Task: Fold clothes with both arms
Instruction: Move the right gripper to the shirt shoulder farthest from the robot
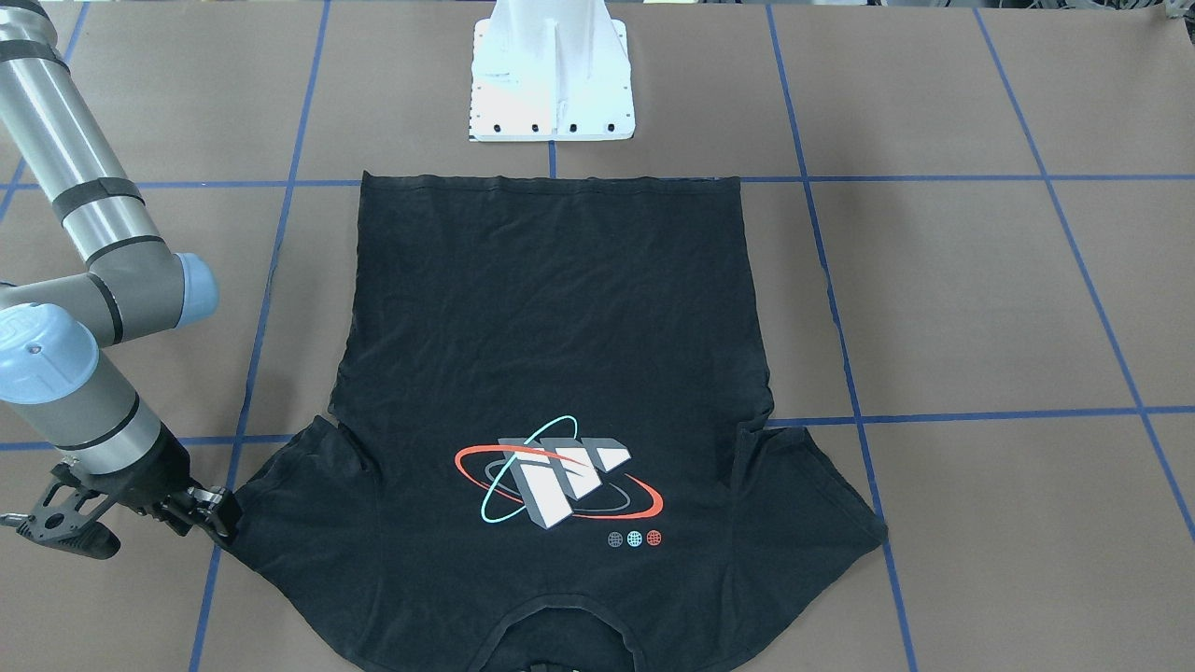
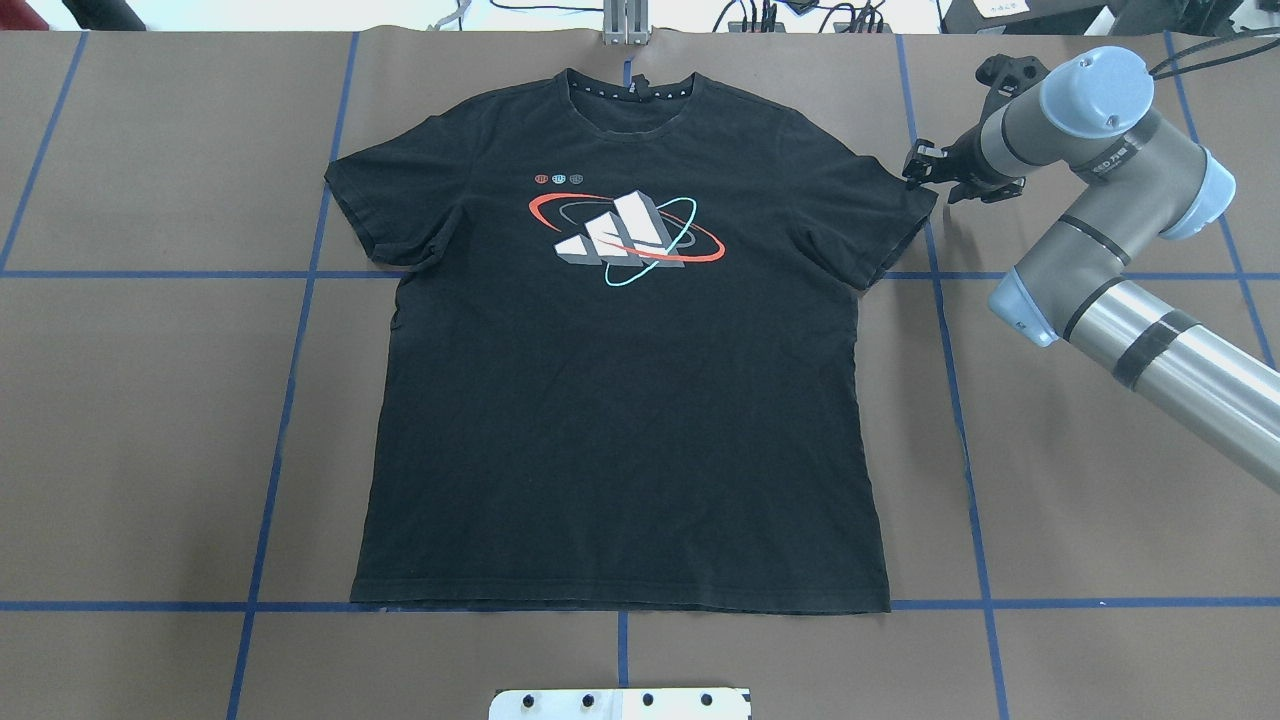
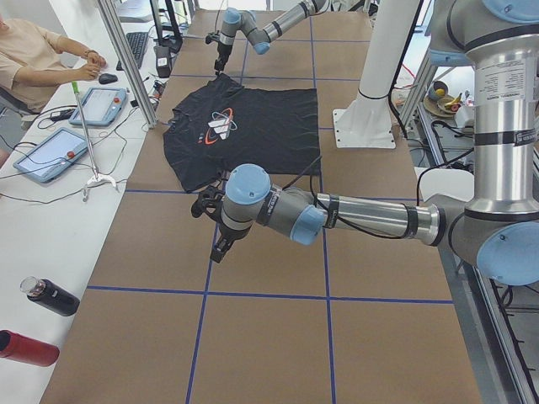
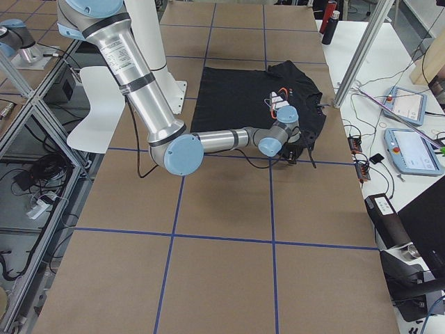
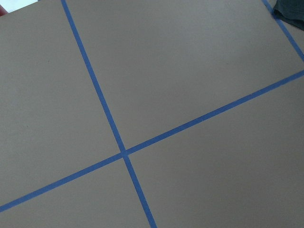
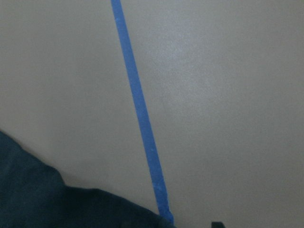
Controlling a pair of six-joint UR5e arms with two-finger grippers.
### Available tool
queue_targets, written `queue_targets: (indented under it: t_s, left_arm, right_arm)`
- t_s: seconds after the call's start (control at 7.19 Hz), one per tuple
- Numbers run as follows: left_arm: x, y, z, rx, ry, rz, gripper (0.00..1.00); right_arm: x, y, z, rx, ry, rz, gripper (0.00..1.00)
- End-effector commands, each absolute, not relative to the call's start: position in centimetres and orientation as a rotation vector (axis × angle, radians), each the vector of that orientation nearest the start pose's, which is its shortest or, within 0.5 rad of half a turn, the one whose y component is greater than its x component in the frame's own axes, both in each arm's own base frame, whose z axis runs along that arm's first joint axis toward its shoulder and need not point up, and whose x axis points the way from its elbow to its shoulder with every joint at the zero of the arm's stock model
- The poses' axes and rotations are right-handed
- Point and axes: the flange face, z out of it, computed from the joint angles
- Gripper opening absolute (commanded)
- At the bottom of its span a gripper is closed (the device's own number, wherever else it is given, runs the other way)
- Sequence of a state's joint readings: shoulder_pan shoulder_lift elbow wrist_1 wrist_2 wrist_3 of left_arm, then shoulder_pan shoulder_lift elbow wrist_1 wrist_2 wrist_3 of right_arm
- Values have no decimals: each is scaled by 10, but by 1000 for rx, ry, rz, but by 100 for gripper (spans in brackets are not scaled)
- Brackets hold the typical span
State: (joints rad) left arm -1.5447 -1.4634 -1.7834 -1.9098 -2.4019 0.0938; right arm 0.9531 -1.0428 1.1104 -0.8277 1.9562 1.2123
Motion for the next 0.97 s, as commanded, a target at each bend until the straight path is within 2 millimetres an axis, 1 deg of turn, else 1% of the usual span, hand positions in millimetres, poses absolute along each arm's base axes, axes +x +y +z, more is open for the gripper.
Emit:
queue_targets:
  t_s: [0.0, 0.14, 0.28, 0.42, 0.56, 0.7, 0.83]
  left_arm:
    - [-48, -465, 561, 447, 805, 296, 100]
    - [-48, -465, 561, 447, 805, 296, 100]
    - [-48, -465, 561, 447, 803, 296, 100]
    - [-48, -465, 561, 447, 805, 296, 100]
    - [-48, -465, 561, 447, 803, 296, 100]
    - [-48, -465, 561, 447, 805, 296, 100]
    - [-48, -465, 560, 450, 804, 297, 100]
  right_arm:
    - [-352, -656, 499, 198, -858, 391, 48]
    - [-354, -656, 496, 194, -863, 390, 2]
    - [-355, -657, 492, 197, -868, 387, 0]
    - [-355, -658, 492, 196, -867, 388, 0]
    - [-356, -657, 476, 202, -893, 377, 0]
    - [-355, -651, 440, 192, -937, 356, 0]
    - [-371, -649, 400, 174, -942, 348, 0]
